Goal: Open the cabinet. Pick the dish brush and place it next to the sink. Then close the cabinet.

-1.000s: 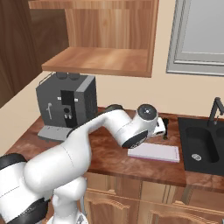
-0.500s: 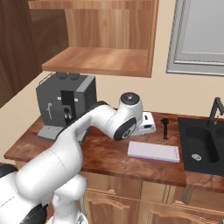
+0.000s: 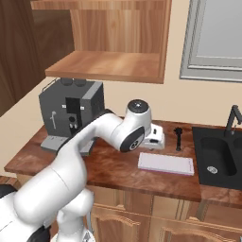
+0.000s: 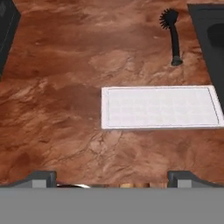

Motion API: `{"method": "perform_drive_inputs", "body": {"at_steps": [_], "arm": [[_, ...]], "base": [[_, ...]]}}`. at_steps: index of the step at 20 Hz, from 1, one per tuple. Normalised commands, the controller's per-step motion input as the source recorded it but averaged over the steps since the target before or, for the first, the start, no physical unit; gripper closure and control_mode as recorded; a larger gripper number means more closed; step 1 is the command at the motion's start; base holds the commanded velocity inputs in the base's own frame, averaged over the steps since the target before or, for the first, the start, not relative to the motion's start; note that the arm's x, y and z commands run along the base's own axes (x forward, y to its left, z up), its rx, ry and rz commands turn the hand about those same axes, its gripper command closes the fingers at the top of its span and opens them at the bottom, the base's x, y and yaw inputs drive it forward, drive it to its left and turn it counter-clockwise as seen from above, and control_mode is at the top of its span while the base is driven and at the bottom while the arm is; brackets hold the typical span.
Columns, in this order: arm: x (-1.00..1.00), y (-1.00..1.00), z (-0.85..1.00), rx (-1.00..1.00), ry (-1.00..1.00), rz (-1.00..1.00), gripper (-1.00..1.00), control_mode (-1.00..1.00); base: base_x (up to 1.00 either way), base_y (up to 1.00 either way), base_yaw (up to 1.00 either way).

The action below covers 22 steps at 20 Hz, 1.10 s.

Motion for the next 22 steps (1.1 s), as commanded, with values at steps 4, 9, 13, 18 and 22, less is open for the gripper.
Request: {"method": "perform_drive_inputs", "body": {"at_steps": [4,9,13,18,22], "arm": [[-0.05,0.45,0.07,0.1,-0.08,-0.24,-1.0,-1.0],[-0.24,0.51,0.16,0.05,-0.14,-0.15,-1.0,-1.0],[-0.38,0.52,0.19,0.06,-0.19,-0.04,-1.0,-1.0],[-0.56,0.33,0.17,0.04,-0.18,0.0,-1.0,-1.0],[-0.38,0.29,0.35,0.0,-0.17,0.0,-1.0,-1.0]], "base": [[0.0,0.0,0.0],[0.0,0.0,0.0],[0.0,0.0,0.0],[0.0,0.0,0.0],[0.0,0.0,0.0]]}}
